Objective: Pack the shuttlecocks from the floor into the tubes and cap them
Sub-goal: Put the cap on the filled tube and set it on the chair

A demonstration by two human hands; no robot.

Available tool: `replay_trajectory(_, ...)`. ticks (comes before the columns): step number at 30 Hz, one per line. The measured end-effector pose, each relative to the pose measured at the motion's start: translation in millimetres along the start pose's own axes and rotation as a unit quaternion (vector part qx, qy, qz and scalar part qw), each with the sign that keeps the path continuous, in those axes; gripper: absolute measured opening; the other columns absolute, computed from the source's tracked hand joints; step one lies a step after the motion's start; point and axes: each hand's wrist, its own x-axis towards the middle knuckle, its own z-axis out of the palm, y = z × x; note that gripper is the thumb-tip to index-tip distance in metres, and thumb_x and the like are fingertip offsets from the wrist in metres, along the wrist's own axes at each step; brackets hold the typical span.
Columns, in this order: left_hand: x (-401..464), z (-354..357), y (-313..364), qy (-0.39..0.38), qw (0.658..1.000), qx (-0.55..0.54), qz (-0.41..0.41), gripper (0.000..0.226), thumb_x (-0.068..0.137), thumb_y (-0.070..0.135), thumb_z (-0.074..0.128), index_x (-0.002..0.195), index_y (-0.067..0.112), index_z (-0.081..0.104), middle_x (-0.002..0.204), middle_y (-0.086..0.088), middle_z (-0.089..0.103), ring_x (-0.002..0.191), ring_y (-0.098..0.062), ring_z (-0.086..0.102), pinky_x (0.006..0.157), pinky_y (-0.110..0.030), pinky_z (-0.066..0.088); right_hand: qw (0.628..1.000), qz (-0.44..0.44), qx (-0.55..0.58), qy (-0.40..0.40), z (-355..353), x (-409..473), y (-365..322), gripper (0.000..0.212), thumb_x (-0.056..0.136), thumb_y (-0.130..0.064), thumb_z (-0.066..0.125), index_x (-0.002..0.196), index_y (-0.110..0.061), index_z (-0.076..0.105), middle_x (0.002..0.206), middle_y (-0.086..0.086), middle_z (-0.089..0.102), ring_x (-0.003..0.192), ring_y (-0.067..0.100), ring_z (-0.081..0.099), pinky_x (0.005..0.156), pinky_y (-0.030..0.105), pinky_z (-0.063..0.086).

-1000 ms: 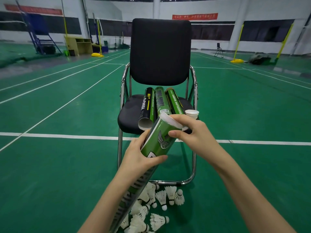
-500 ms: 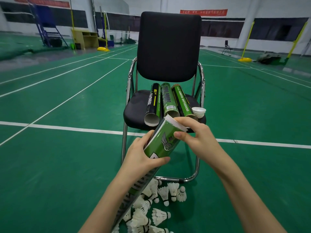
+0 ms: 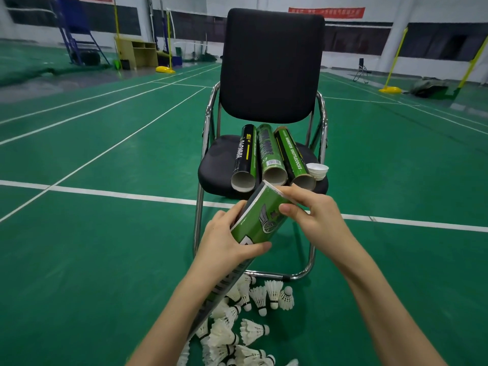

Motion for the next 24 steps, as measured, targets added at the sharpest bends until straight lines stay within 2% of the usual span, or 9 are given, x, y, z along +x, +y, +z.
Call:
replay_trajectory(3,-1.0,-0.7,-0.2,0.002,1.0,-0.004,-0.001,0.084,0.057,0.045,0.082,0.131,0.037,0.042,0.101,0.009,0.05,0.101,-0.011,0.051,0.089,-0.033,0.046,1.0,0.002,-0.005,0.009,5.3,-0.4,2.0,0.043,0.085,-0.003,0.061,0.114,-0.036,0.061,0.099,-0.013,0.066,0.097,-0.004,0.056,0.086,0.017,0.044)
replay_trajectory(7,-1.9,-0.5,-2.4,-0.004,1.0,-0.007,-0.001,0.086,0.055,0.048,0.08,0.131,0.036,0.042,0.102,0.009,0.05,0.102,-0.012,0.051,0.089,-0.036,0.046,1.0,-0.004,0.005,0.006,5.6,-1.7,2.4,0.042,0.085,-0.001,0.061,0.113,-0.033,0.063,0.093,-0.031,0.061,0.089,-0.019,0.055,0.081,0.006,0.043)
replay_trajectory(11,0.8,-5.5,-3.1,-0.021,1.0,0.002,0.0,0.088,0.057,0.043,0.082,0.134,0.034,0.04,0.106,0.011,0.05,0.101,-0.006,0.051,0.088,-0.027,0.045,0.995,0.037,0.085,-0.043,-3.0,2.2,-0.3,0.037,0.081,-0.004,0.067,0.099,-0.036,0.067,0.095,-0.034,0.065,0.096,-0.014,0.058,0.082,0.007,0.044)
replay_trajectory(12,1.7,-8.1,-2.9,-0.026,1.0,0.005,0.005,0.087,0.057,0.042,0.082,0.133,0.037,0.04,0.107,0.011,0.049,0.1,-0.004,0.051,0.087,-0.026,0.045,0.992,0.052,0.102,-0.061,-6.9,4.4,-2.2,0.033,0.079,-0.006,0.069,0.099,-0.033,0.068,0.097,-0.03,0.066,0.097,-0.012,0.06,0.083,0.009,0.045)
replay_trajectory(15,5.5,-17.5,-1.6,-0.02,0.999,0.028,0.02,0.08,0.053,0.05,0.08,0.112,0.069,0.03,0.105,0.015,0.048,0.102,-0.006,0.05,0.088,-0.034,0.047,0.988,0.067,0.101,-0.101,-17.6,12.8,-8.7,0.031,0.077,-0.015,0.072,0.104,-0.03,0.068,0.105,-0.017,0.069,0.103,-0.004,0.061,0.092,0.02,0.046)
replay_trajectory(16,6.8,-20.6,-1.0,-0.015,0.999,0.042,0.023,0.08,0.05,0.055,0.077,0.11,0.073,0.027,0.103,0.016,0.047,0.102,-0.007,0.049,0.087,-0.037,0.047,0.986,0.069,0.11,-0.109,-19.5,15.1,-11.3,0.029,0.077,-0.018,0.072,0.103,-0.03,0.068,0.107,-0.016,0.068,0.105,-0.002,0.06,0.094,0.023,0.046)
replay_trajectory(18,8.8,-26.7,1.6,-0.006,0.997,0.066,0.036,0.086,0.05,0.057,0.076,0.121,0.066,0.029,0.099,0.019,0.045,0.1,-0.01,0.048,0.085,-0.039,0.048,0.983,0.079,0.129,-0.107,-21.4,19.3,-14.6,0.026,0.079,-0.024,0.071,0.103,-0.031,0.066,0.11,-0.016,0.066,0.106,0.003,0.06,0.093,0.025,0.049)
replay_trajectory(21,14.4,-36.7,8.3,0.003,0.994,0.097,0.052,0.09,0.055,0.048,0.081,0.132,0.049,0.033,0.097,0.016,0.045,0.099,-0.012,0.048,0.083,-0.04,0.048,0.985,0.096,0.115,-0.09,-21.5,24.8,-14.0,0.048,0.076,-0.042,0.071,0.12,-0.035,0.053,0.123,-0.014,0.056,0.111,0.003,0.055,0.092,0.029,0.05)
replay_trajectory(24,19.3,-47.0,13.7,0.014,0.99,0.118,0.074,0.091,0.055,0.046,0.082,0.131,0.052,0.032,0.099,0.013,0.046,0.099,-0.013,0.048,0.081,-0.041,0.048,0.95,0.161,0.229,-0.141,-18.9,27.8,-12.2,0.086,0.065,-0.054,0.075,0.137,-0.029,0.037,0.133,-0.006,0.049,0.11,0.007,0.059,0.083,0.03,0.055)
